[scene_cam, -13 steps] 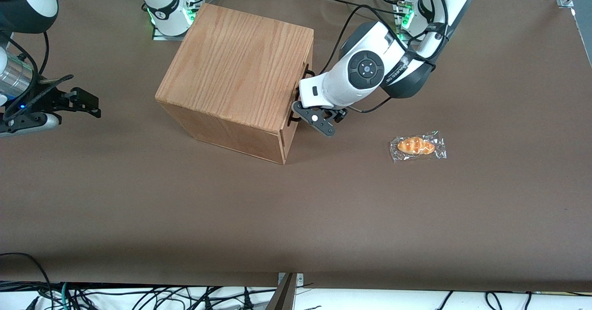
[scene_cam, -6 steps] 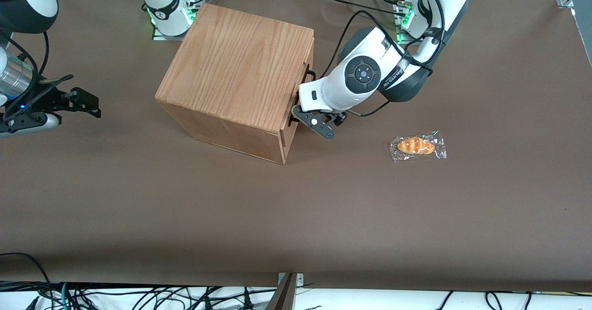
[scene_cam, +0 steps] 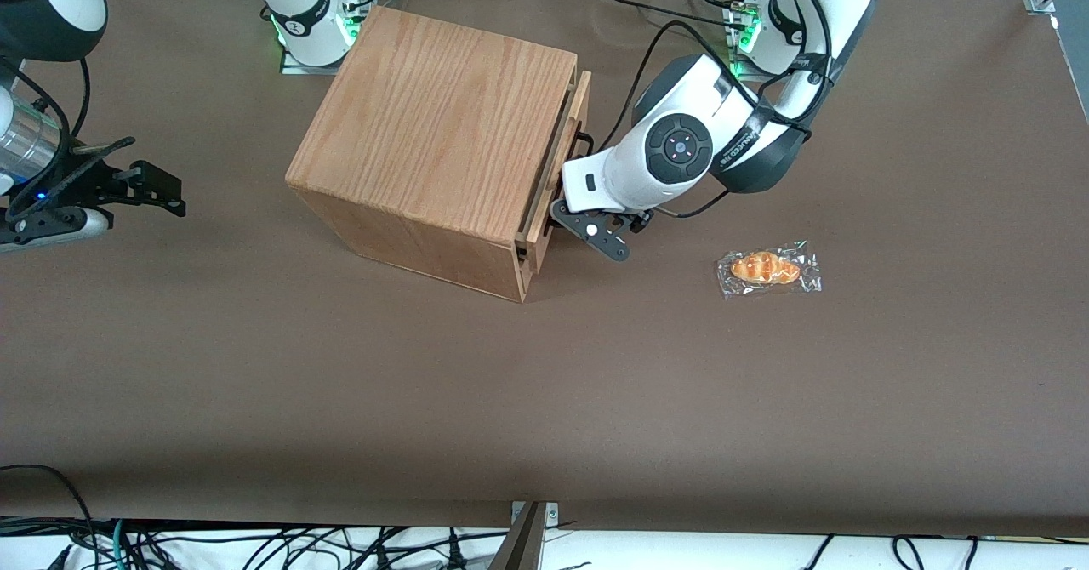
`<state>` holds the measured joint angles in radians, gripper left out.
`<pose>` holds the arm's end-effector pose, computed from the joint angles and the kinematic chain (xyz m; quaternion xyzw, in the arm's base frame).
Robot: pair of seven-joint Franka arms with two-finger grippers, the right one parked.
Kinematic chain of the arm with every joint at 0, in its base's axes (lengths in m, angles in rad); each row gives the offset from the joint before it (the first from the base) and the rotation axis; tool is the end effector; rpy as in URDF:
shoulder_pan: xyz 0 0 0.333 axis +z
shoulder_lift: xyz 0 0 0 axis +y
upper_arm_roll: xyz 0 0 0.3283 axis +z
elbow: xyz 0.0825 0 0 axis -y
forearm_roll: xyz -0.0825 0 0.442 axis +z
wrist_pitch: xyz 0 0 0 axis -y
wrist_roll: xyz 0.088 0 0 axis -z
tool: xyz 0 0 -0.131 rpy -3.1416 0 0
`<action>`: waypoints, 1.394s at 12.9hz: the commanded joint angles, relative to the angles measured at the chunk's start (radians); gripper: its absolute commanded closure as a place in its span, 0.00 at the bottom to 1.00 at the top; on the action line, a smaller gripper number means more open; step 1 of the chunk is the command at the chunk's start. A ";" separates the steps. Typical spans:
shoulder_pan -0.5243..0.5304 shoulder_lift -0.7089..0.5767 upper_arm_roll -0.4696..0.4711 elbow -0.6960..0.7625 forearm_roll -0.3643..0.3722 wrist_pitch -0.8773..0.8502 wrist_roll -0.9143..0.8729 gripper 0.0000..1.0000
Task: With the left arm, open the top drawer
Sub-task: 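Pull the handle with the left gripper, sliding the drawer out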
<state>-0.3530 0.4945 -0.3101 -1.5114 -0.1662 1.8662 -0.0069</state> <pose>0.5850 -0.4426 0.3476 0.9468 -0.2781 -0.1052 0.1232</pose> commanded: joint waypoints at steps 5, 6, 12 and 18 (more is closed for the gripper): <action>0.025 -0.005 0.003 0.005 0.070 -0.079 0.016 0.00; 0.034 -0.005 0.002 0.005 0.077 -0.084 0.016 0.00; 0.092 -0.005 0.000 0.005 0.082 -0.137 0.048 0.00; 0.138 -0.017 0.000 0.005 0.082 -0.180 0.096 0.00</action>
<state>-0.2343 0.4888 -0.3105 -1.5001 -0.1301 1.7190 0.0627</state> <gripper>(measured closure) 0.000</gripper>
